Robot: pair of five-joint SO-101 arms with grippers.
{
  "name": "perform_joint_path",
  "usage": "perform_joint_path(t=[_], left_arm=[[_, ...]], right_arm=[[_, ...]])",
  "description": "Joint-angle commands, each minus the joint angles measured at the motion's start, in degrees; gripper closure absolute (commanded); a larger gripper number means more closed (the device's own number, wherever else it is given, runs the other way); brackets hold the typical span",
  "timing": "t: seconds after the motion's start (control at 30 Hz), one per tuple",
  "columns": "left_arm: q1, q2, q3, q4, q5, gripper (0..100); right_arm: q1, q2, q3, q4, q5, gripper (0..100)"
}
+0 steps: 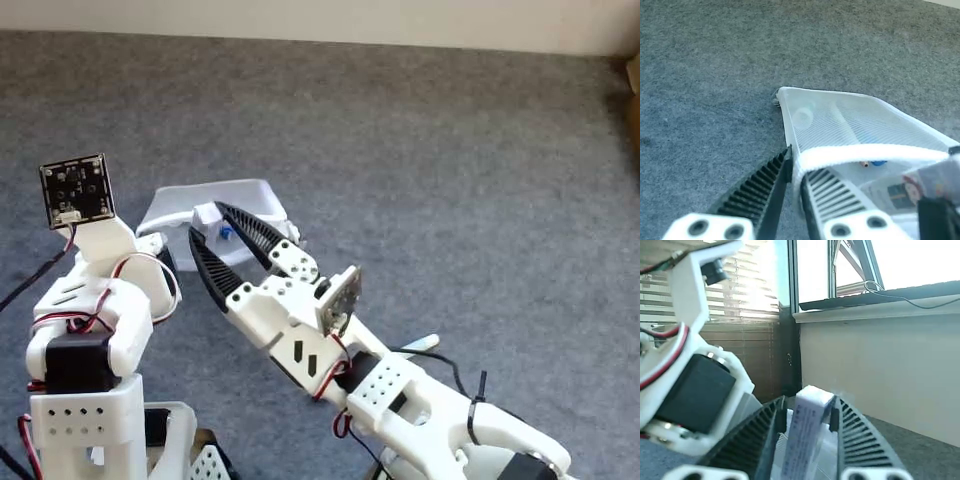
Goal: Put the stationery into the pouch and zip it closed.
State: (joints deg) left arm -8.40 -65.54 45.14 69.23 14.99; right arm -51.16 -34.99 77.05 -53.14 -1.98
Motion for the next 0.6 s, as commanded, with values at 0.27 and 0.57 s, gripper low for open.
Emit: perform_joint_path(t=[0.27, 0.57], left_arm=[[1.2, -0.4, -2.3, -0.2, -0.4, 99], [1.1, -0.4, -2.2, 0.0, -1.6, 99]], right_arm=[[-0.7, 0.0, -3.1, -1.1, 0.8, 86.5], [-3.4, 0.0, -3.0, 3.1, 5.0, 90.4]])
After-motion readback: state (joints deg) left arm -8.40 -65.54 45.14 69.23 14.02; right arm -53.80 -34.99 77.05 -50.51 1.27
